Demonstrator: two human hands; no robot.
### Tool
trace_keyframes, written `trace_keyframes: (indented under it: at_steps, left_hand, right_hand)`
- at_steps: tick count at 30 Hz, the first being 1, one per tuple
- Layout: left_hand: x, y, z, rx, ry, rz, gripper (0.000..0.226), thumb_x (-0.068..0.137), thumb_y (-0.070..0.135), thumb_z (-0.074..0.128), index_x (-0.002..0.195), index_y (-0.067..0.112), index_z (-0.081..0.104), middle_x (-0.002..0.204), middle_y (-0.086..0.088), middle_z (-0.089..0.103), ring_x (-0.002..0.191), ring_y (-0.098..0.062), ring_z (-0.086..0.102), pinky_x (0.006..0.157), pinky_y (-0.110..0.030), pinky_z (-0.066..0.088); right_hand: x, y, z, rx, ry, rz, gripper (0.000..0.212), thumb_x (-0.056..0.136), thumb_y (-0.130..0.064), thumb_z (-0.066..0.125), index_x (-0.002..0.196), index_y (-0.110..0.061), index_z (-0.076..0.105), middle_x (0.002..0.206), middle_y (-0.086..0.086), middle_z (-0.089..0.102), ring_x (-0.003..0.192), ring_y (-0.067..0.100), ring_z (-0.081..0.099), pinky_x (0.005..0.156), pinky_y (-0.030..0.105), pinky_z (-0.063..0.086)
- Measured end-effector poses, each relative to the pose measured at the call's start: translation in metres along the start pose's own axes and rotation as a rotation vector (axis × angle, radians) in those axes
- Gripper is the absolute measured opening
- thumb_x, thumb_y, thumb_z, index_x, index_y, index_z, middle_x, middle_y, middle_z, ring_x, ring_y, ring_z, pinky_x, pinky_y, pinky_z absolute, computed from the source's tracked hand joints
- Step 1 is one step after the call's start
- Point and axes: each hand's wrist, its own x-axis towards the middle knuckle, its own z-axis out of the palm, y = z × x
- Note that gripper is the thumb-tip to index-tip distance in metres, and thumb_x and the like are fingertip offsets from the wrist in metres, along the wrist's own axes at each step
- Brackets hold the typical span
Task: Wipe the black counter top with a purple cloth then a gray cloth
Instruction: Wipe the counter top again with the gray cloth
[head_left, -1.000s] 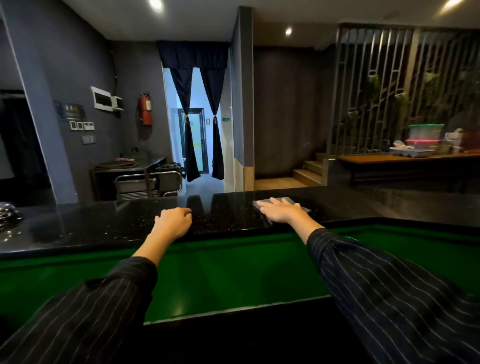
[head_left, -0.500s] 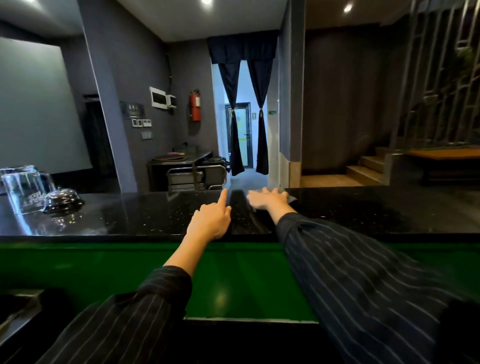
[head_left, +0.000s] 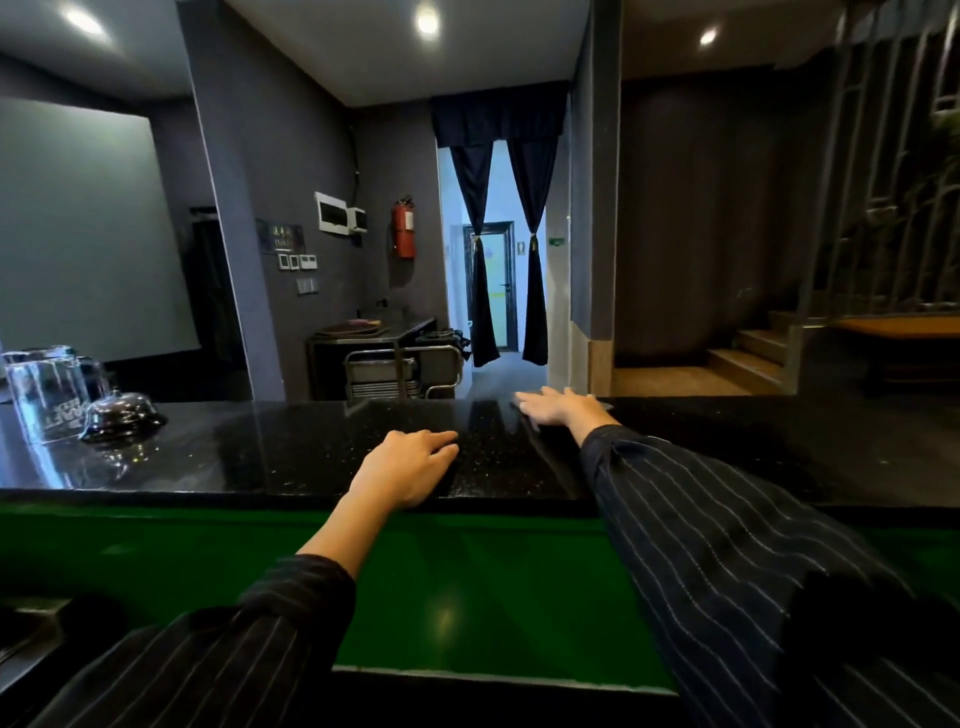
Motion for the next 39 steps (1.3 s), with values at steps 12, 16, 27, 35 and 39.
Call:
trace_keyframes:
  at_steps: [12,16,27,35,39]
  left_hand:
    - [-0.014,0.009,-0.005,-0.029,0.033,0.03,0.043,0.092,0.054,0.038,0.129,0.04,0.054,0.136,-0.001,0.056,0.127,-0.028,0.048,0.101,-0.045,0.043]
    - [-0.024,0.01,-0.008,-0.015,0.037,0.126,0.041,0.09,0.056,0.038,0.125,0.043,0.056,0.132,0.003,0.059,0.121,-0.024,0.054,0.092,-0.043,0.047]
    - [-0.053,0.025,0.003,0.183,-0.003,0.151,0.052,0.1,0.041,0.019,0.148,0.021,0.025,0.154,-0.004,0.032,0.142,-0.023,0.029,0.112,-0.049,0.024]
    - [-0.053,0.031,0.008,0.207,0.02,0.091,0.05,0.1,0.041,0.019,0.145,0.024,0.032,0.153,-0.002,0.034,0.144,-0.025,0.024,0.113,-0.058,0.014]
    - [-0.052,0.037,0.008,0.205,-0.007,0.052,0.049,0.1,0.038,0.019,0.147,0.026,0.029,0.155,-0.002,0.029,0.145,-0.026,0.02,0.113,-0.06,0.012]
  right_hand:
    - [-0.071,0.115,-0.009,0.013,0.03,0.224,0.056,0.099,-0.061,0.012,0.153,-0.047,0.011,0.165,-0.007,0.001,0.151,0.03,-0.001,0.118,0.054,0.0]
    - [-0.103,0.131,-0.004,0.016,0.06,0.289,0.053,0.101,-0.056,0.014,0.153,-0.046,0.011,0.165,-0.005,0.002,0.151,0.03,0.001,0.119,0.055,0.0]
    - [-0.192,0.09,0.011,0.011,0.114,0.535,0.059,0.099,-0.034,0.035,0.154,-0.037,0.015,0.165,0.006,0.006,0.148,0.042,0.005,0.116,0.059,0.007]
    - [-0.193,-0.004,0.034,-0.014,0.258,0.259,0.048,0.098,-0.037,0.029,0.145,-0.033,0.038,0.158,0.016,0.025,0.141,0.049,0.017,0.111,0.063,0.012]
    - [-0.181,-0.044,0.039,-0.025,0.215,0.08,0.05,0.101,-0.041,0.023,0.15,-0.04,0.028,0.161,0.012,0.02,0.144,0.046,0.014,0.111,0.064,0.01]
